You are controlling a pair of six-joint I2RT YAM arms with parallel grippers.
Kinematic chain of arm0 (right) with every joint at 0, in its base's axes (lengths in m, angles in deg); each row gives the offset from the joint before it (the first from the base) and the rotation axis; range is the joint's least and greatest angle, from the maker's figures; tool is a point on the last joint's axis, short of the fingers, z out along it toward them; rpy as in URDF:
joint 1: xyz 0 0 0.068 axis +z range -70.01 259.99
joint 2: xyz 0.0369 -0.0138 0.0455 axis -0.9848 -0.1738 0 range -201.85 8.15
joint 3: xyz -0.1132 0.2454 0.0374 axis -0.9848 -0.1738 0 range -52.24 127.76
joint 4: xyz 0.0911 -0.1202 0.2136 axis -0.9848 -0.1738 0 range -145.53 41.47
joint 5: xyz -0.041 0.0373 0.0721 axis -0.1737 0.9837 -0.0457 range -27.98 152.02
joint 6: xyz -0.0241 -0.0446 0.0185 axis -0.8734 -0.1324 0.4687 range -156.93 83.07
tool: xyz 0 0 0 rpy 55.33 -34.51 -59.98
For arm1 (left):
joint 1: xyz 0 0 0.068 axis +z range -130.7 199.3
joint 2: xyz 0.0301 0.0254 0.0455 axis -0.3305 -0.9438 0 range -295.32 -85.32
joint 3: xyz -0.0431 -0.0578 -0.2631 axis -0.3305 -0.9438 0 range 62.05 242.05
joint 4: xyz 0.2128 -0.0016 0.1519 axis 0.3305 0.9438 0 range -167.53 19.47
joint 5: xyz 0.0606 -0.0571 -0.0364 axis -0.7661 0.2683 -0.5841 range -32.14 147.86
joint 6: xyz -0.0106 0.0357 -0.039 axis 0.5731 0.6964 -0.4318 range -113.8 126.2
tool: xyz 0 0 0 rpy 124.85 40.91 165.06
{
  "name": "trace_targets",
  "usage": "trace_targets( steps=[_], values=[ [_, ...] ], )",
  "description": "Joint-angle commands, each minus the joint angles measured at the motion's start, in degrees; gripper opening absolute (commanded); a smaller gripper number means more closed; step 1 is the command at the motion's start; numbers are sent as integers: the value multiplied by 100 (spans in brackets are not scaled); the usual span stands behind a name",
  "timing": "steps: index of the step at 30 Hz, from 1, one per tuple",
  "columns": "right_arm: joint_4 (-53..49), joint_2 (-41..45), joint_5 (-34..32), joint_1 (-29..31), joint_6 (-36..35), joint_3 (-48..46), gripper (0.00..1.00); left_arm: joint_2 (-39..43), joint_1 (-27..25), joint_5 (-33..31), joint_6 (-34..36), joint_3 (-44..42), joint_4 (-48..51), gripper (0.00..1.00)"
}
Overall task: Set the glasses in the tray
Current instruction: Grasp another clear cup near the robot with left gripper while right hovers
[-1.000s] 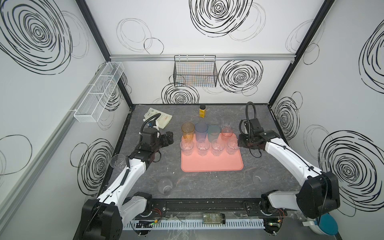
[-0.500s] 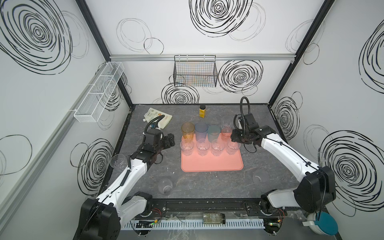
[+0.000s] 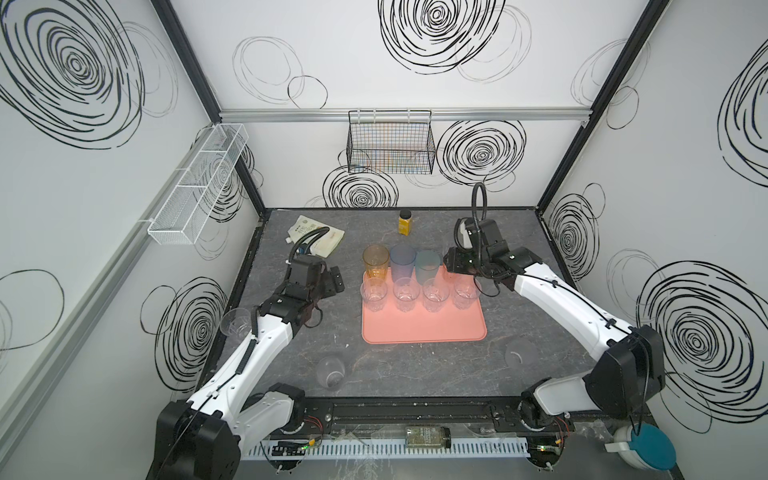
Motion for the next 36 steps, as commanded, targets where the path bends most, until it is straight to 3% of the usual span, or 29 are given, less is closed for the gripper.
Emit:
trace_targets(
  steps=[1,6,11,16,22,27,30,36],
  values=[
    [375,72,318,93,-68,-89,56,-133,107,-606,143,131,284,95],
    [706,323,612,101,-70,-239,57,-512,1180,-317,388,543,451,95],
    [741,389,783,139,-90,-187,57,-729,1569,-922,696,685,627,91],
    [851,362,1037,190,-118,-130,57,-1055,2301,-933,664,591,660,84],
    [949,303,1083,102,-175,-10,57,-853,2743,-1101,295,193,633,81],
    [929,241,1157,110,-174,116,58,-934,3330,-860,77,-41,354,79],
    [949,250,1143,109,-175,61,58,-1027,3393,-1078,38,3,279,79],
    [1028,120,1230,182,-131,-109,58,-1267,3589,-928,-43,-170,-152,75]
  ],
)
